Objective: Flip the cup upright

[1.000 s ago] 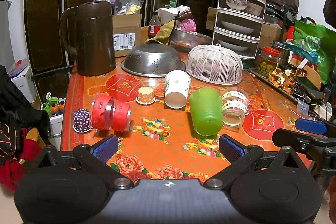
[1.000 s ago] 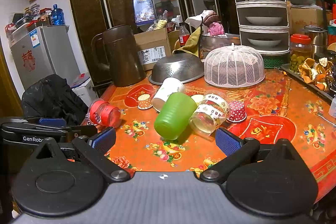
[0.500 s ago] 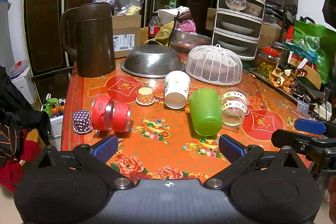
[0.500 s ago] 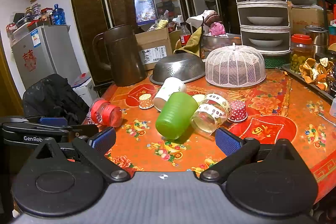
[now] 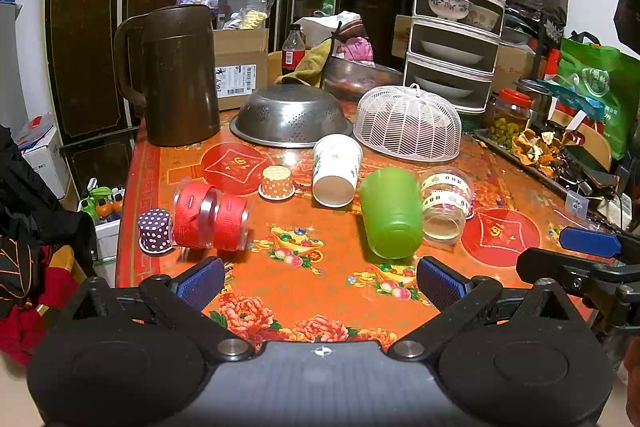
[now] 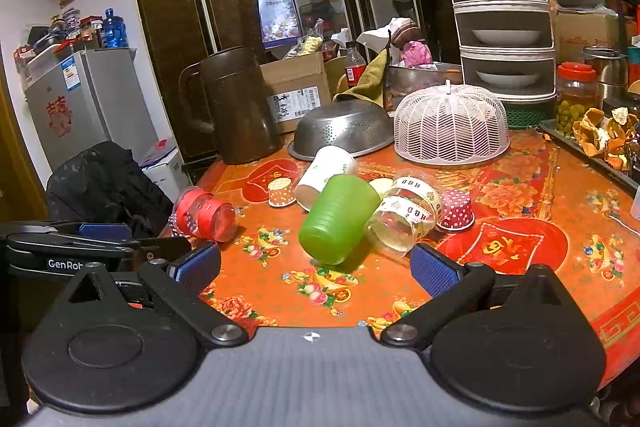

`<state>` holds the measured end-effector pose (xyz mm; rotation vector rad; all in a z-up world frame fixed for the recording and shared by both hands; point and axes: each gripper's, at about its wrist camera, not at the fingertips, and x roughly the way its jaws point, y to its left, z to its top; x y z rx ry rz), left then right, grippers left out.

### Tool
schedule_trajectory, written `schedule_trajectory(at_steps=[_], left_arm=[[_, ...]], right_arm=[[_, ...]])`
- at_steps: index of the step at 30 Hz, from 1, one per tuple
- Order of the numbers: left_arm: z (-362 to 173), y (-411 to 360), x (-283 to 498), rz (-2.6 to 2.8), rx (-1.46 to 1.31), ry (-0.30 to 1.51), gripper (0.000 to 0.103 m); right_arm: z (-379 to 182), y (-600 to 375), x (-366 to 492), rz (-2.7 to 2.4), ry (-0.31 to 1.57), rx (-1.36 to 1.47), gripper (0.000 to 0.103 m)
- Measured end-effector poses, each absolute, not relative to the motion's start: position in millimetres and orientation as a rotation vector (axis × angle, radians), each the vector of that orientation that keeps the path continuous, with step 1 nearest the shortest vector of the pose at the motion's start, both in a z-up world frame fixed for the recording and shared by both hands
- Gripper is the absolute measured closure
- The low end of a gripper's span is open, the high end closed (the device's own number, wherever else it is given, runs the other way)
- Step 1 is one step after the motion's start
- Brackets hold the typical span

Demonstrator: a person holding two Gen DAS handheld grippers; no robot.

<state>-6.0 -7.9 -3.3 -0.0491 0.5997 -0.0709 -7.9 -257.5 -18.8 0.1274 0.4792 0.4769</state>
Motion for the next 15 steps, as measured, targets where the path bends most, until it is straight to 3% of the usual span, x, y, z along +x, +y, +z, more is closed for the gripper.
schedule_trajectory(at_steps=[15], left_arm=[[-5.5, -11.6, -6.4, -0.075, -0.045, 0.605, 0.000]], right_arm=[[-19.0, -258.0, -7.4, 0.485, 0.482, 0.127, 0.001]])
